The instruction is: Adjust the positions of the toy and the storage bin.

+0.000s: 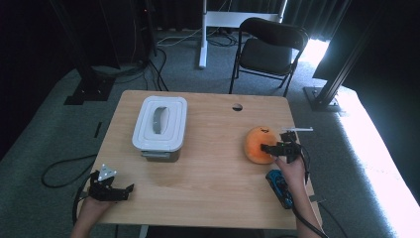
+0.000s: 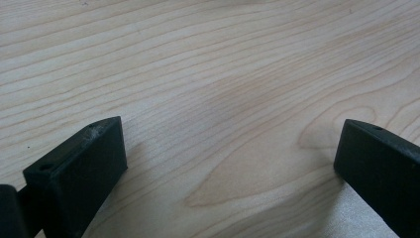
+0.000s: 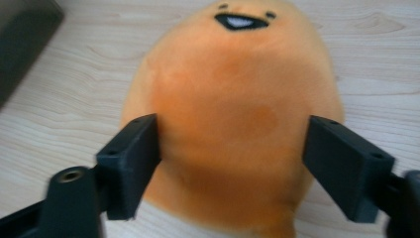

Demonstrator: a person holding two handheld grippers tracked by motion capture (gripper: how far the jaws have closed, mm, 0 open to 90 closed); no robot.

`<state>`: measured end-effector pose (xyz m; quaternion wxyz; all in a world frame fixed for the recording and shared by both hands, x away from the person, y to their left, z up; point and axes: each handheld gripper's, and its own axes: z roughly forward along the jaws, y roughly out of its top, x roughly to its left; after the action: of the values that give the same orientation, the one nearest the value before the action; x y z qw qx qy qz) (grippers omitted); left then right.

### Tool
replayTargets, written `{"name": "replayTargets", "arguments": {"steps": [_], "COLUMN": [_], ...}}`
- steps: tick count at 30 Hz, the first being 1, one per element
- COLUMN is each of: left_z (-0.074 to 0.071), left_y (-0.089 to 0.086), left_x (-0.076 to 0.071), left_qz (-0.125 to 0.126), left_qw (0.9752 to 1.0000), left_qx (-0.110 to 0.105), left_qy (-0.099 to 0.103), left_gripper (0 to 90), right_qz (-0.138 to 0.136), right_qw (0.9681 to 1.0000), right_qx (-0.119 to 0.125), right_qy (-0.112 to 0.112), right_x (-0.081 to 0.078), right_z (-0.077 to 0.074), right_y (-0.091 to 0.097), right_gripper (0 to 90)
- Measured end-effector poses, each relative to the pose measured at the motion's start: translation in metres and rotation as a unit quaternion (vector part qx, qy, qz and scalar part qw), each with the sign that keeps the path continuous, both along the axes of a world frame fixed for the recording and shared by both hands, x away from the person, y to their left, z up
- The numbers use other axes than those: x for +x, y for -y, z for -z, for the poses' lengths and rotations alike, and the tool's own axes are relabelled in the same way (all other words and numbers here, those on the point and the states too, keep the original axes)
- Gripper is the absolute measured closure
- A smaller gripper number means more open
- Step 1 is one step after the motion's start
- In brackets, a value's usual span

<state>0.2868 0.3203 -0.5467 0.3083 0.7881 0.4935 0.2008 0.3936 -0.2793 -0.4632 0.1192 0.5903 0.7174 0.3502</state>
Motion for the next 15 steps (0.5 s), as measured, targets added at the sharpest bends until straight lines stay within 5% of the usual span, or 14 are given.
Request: {"name": "replayTargets", "arguments": {"steps": [4, 10, 15], "left_z": [0.0, 0.0, 0.0], "left_y": [0.0, 0.0, 0.0], "left_x": [0.0, 0.0, 0.0], "left_qz": [0.0, 0.0, 0.0], "left_qw": [1.0, 1.0, 1.0], "left_qx": [0.0, 0.0, 0.0], "left_qy": [0.0, 0.0, 0.0], "left_gripper": [0.2, 0.2, 0.2], "right_qz": [-0.011, -0.03, -0.033], "right_qw": [0.9997, 0.998, 0.9977], "right_qx": [-0.023, -0.047, -0.054], "right_qy": [-0.004, 0.03, 0.023], "right_x": [0.006, 0.008, 0.011], "right_z": [0.011, 0.018, 0.021], "right_y": [-0.012, -0.02, -0.018], "right_gripper": [16.2, 18.6, 35.8]}}
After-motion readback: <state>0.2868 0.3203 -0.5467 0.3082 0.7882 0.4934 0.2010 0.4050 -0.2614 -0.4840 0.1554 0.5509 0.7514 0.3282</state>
